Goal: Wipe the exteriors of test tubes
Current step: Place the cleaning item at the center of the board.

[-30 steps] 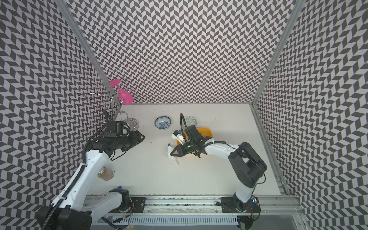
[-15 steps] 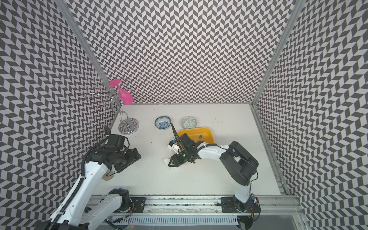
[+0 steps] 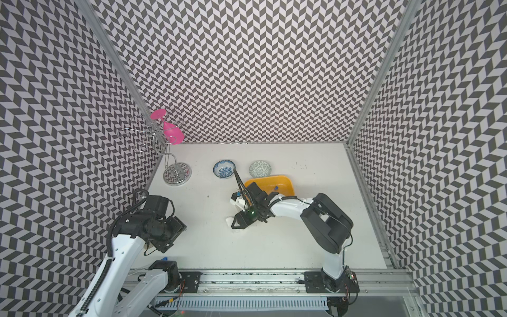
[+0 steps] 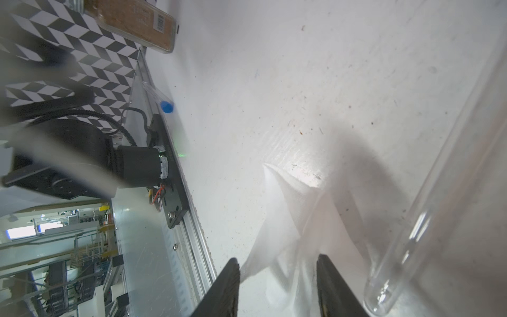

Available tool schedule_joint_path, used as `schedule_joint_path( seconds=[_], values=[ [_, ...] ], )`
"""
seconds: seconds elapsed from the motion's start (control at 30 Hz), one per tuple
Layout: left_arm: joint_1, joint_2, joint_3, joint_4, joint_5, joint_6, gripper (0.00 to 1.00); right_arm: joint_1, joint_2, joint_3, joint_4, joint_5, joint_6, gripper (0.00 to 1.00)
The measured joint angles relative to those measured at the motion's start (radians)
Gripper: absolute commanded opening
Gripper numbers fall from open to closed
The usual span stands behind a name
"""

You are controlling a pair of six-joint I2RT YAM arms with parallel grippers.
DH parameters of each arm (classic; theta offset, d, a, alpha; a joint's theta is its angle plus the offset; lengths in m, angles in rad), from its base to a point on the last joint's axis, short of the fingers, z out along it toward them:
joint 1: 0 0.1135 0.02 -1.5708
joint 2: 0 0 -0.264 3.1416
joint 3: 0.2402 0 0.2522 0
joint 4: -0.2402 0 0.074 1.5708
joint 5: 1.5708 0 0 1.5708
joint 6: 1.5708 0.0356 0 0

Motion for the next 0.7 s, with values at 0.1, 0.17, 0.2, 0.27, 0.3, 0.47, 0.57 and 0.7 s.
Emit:
schedule_joint_path(
  seconds=[0.1,0.17,0.2,0.27,0.3,0.47,0.57,0.7],
  values=[
    [0.002,0.016,-0.019,0.02,-0.004,-0.064,0.68,-0.013,0.005,0.02,-0.012,-0.033,-0.02,0.46],
    [0.003,0.028,-0.051,0.051,-0.005,-0.097,0.68,-0.032,0.005,0.03,-0.022,-0.054,-0.029,0.48],
    [0.003,0.034,-0.061,0.062,-0.008,-0.107,0.68,-0.042,0.005,0.033,-0.026,-0.059,-0.031,0.51],
    [0.003,0.05,-0.069,0.088,-0.018,-0.119,0.68,-0.066,0.005,0.041,-0.04,-0.063,-0.039,0.59],
    [0.003,0.055,-0.069,0.103,-0.026,-0.119,0.68,-0.072,0.005,0.046,-0.047,-0.058,-0.04,0.62],
    [0.003,0.127,-0.014,0.167,-0.063,-0.067,0.63,-0.074,0.014,0.094,-0.104,-0.003,-0.069,0.67],
    [0.0,0.145,0.021,0.174,-0.09,-0.058,0.58,-0.046,0.014,0.111,-0.126,0.032,-0.08,0.66],
    [0.005,0.08,0.011,0.151,-0.123,-0.117,0.56,-0.009,0.014,0.129,-0.151,0.058,-0.082,0.66]
  ],
)
